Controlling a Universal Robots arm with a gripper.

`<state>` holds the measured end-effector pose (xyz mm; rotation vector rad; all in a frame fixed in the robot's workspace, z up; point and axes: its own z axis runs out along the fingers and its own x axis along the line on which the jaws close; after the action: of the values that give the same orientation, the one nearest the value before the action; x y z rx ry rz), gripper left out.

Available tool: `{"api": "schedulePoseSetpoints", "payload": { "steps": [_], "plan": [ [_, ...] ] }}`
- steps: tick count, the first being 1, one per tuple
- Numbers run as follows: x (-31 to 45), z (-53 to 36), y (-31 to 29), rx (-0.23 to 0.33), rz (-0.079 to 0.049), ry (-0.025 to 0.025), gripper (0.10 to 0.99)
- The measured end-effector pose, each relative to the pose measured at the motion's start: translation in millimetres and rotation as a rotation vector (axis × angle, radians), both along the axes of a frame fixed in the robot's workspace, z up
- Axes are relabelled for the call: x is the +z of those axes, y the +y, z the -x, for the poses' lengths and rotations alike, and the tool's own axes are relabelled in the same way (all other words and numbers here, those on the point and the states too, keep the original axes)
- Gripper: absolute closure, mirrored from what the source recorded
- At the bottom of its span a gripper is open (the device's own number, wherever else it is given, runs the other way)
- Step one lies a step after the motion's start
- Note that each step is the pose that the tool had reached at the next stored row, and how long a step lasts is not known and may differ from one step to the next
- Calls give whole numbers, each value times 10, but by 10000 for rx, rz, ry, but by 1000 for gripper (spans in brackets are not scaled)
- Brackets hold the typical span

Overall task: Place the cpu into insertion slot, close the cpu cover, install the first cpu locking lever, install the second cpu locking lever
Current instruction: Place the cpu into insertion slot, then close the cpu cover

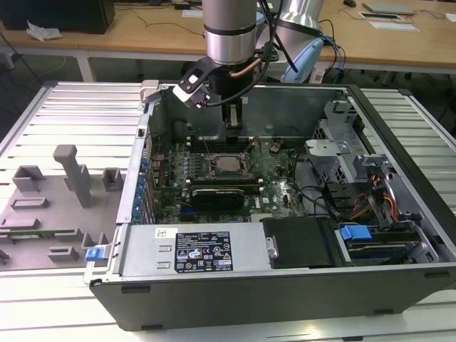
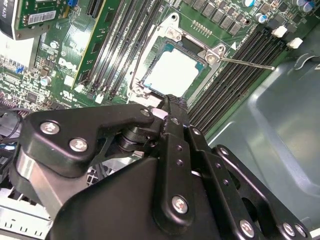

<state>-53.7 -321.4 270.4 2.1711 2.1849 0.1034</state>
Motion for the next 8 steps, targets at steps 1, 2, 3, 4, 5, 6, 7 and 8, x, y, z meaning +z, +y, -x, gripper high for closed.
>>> {"api": "schedulePoseSetpoints", "payload": {
  "steps": [1,2,3,4,5,6,7,8],
  "plan": [
    [0,0,0,0,0,1,980],
    [0,0,0,0,0,2,980],
    [0,0,0,0,0,4,980],
    [0,0,0,0,0,6,980],
    [0,0,0,0,0,10,980],
    [0,0,0,1,0,11,980],
    [0,0,0,0,0,13,980],
    [0,0,0,0,0,14,980]
  ]
}}
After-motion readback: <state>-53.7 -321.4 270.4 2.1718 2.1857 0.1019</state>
